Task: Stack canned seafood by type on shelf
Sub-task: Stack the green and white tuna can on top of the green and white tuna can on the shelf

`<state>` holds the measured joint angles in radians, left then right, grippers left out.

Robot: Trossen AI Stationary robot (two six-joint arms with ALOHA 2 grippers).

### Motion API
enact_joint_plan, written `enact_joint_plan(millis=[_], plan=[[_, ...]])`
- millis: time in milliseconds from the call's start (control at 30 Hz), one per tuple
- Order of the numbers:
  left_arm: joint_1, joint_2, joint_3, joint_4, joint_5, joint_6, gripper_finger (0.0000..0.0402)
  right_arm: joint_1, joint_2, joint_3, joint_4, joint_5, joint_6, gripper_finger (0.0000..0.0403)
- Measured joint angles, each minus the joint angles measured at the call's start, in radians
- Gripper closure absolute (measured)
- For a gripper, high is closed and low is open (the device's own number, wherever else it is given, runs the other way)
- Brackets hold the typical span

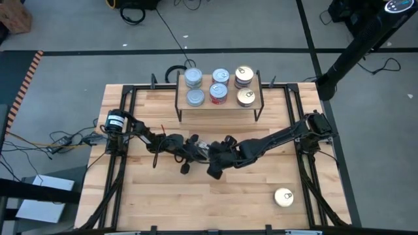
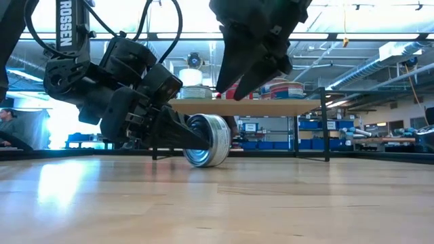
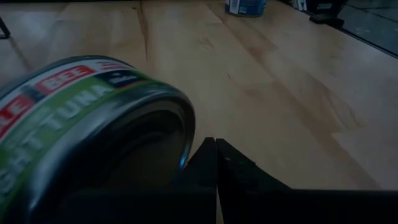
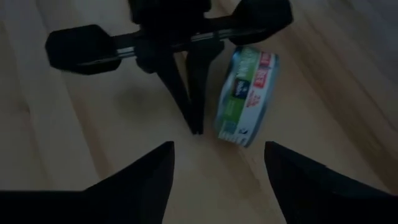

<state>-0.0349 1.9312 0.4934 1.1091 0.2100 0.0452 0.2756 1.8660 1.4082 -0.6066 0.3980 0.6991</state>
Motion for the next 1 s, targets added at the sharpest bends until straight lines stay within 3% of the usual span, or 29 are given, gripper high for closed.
enact_joint_plan(millis=[300, 1000], plan=[[0.0, 0.0, 0.0, 0.003, 0.0, 0.004, 0.0399, -0.008, 0.0, 0.0, -0.029, 0.046, 0.075, 0.0119], [0.0, 0.001, -0.014, 0.019, -0.016, 0.003, 0.0398, -0.062, 0.112, -0.002, 0.107, 0.101, -0.049, 0.0111]])
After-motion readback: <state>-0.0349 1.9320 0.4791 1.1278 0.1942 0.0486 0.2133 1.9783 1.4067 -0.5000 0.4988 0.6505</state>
